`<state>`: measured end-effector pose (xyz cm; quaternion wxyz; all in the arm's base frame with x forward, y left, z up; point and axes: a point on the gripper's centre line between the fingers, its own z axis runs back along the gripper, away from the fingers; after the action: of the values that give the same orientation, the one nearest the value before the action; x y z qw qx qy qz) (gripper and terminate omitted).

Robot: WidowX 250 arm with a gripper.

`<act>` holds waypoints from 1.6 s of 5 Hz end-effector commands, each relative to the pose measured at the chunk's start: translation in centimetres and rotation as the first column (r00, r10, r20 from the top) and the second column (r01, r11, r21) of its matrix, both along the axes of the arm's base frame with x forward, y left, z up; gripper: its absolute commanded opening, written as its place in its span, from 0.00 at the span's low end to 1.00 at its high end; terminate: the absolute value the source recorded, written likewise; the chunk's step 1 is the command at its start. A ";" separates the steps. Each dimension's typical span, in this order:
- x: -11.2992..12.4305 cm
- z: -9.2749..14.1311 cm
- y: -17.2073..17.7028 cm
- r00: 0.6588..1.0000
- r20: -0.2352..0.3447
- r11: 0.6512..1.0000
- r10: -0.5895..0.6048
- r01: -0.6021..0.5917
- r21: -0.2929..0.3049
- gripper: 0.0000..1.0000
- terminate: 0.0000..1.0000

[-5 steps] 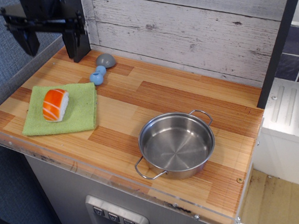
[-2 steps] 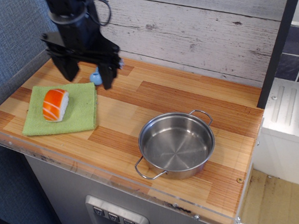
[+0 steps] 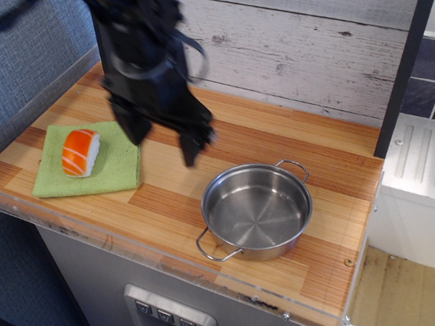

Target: Place the metal pot beside the spoon.

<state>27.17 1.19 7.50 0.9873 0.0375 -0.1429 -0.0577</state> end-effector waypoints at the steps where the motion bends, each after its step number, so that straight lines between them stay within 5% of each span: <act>1: -0.2 -1.4 -2.4 0.997 0.014 0.998 -0.070 0.070 0.005 1.00 0.00; 4: 1.4 -4.8 -2.9 0.998 -0.036 0.998 -0.060 0.061 0.019 1.00 0.00; 5: 1.4 -5.3 -3.2 0.998 -0.030 0.998 -0.060 0.061 0.019 0.00 0.00; 8: 0.6 -4.8 -3.1 0.997 -0.041 0.998 -0.061 0.062 0.007 0.00 0.00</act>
<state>27.66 -2.23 1.83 0.9905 0.0321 -0.1034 -0.0846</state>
